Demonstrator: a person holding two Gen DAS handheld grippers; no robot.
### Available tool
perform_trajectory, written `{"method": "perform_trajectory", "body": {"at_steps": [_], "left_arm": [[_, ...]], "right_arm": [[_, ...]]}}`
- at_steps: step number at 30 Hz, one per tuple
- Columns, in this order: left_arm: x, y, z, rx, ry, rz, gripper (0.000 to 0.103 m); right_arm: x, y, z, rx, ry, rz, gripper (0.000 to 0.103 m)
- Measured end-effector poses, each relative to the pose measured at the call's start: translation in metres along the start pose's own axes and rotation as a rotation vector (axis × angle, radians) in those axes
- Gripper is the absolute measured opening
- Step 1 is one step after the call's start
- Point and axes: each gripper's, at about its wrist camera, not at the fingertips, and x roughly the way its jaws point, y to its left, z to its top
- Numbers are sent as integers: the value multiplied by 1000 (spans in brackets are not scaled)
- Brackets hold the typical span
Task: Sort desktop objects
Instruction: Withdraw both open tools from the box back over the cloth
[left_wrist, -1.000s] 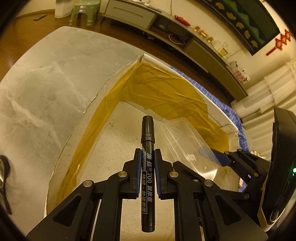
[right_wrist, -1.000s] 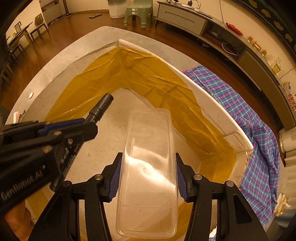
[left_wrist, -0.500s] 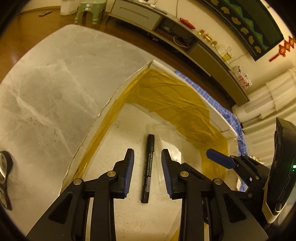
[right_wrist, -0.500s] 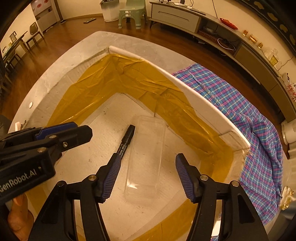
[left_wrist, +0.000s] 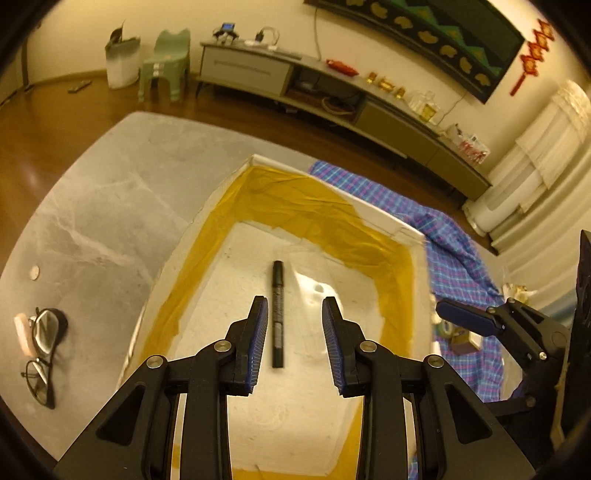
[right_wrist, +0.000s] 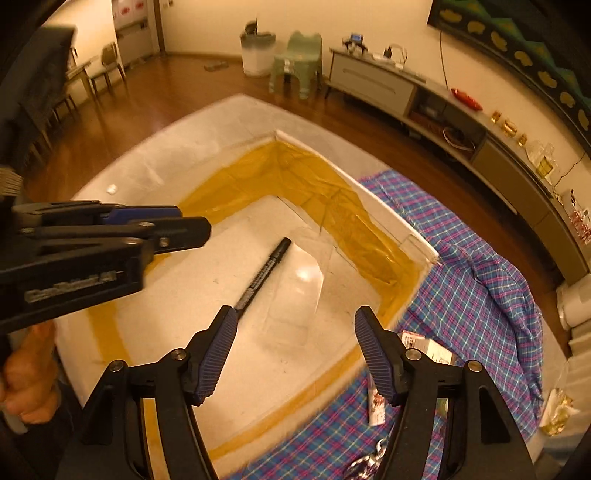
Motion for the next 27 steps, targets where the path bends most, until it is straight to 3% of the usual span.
{"method": "perform_trajectory", "body": {"at_steps": [10, 19, 23, 27], "left_arm": [[-33, -39, -32, 120, -94, 58, 32], [-49, -76, -71, 203, -124, -23, 33], [-39, -109, -93, 301, -84, -58, 33], [-25, -132, -110, 369, -14, -104, 33]], "right_arm": [[-56, -12, -60, 96, -185, 76, 68], [-81, -31, -119, 150, -261, 56, 64], [-80, -48, -150, 200, -248, 36, 52], [-57, -64, -180, 246, -171, 6, 47]]}}
